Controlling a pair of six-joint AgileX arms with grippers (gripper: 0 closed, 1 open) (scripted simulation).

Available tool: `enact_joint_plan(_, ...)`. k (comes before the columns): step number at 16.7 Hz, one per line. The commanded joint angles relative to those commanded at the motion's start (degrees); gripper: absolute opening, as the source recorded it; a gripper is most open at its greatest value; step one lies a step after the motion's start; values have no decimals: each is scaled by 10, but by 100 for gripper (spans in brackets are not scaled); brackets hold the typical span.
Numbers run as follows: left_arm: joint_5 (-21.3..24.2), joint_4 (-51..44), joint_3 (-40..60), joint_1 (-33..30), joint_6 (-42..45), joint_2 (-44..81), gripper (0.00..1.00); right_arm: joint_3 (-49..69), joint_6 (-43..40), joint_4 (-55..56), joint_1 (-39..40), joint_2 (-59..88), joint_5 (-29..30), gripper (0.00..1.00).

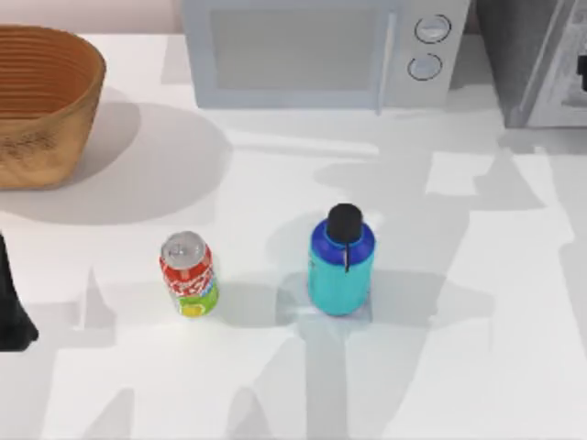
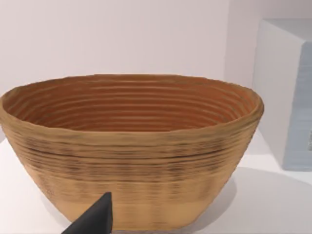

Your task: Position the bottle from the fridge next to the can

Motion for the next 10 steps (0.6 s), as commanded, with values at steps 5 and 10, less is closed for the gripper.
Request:
enact_joint_plan(5, 0, 0, 0, 0, 0, 0, 100, 123, -1, -27, 1, 99, 3, 100)
enact_joint_plan(10, 0, 0, 0, 0, 0, 0, 100, 173, -2, -38, 2, 137, 4, 100)
